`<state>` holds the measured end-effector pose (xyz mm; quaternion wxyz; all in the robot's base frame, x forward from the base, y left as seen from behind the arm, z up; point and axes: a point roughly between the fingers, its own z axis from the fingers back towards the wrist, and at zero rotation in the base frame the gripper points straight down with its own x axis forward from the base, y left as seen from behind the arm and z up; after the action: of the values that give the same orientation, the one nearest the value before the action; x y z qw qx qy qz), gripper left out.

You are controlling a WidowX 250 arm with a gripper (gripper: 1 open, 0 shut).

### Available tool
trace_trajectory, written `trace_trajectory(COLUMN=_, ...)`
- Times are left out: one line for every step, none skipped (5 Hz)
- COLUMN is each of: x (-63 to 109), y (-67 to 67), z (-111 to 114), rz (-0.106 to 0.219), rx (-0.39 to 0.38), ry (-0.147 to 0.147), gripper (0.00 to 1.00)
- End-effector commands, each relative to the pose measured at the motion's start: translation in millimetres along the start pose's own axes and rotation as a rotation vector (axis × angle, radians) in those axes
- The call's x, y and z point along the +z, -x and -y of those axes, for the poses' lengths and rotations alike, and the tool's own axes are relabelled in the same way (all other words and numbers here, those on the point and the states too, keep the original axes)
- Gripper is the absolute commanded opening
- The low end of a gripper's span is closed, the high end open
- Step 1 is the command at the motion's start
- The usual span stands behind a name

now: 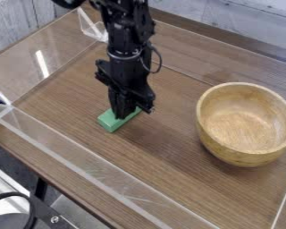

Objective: Put the green block in the brown bowl

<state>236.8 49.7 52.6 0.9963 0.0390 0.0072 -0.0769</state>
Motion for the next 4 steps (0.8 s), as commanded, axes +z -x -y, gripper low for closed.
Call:
trace_trajectory(x=37.4, y=-17.7, z=-5, rz=0.086, rx=0.02, ry=-0.038, gripper=0.0)
trace_trajectory(x=67.7, y=-30.8, z=1, rz=0.114, rx=0.02, ry=-0.047, gripper=0.0)
trace_trajectory(x=59.5, y=-18.0, z=2, rz=0.102, rx=-0.004, ry=-0.052, gripper=0.0)
trace_trajectory(x=53.9, y=-14.0, z=1, rz=0.082, rx=-0.038, ry=-0.054, gripper=1.0)
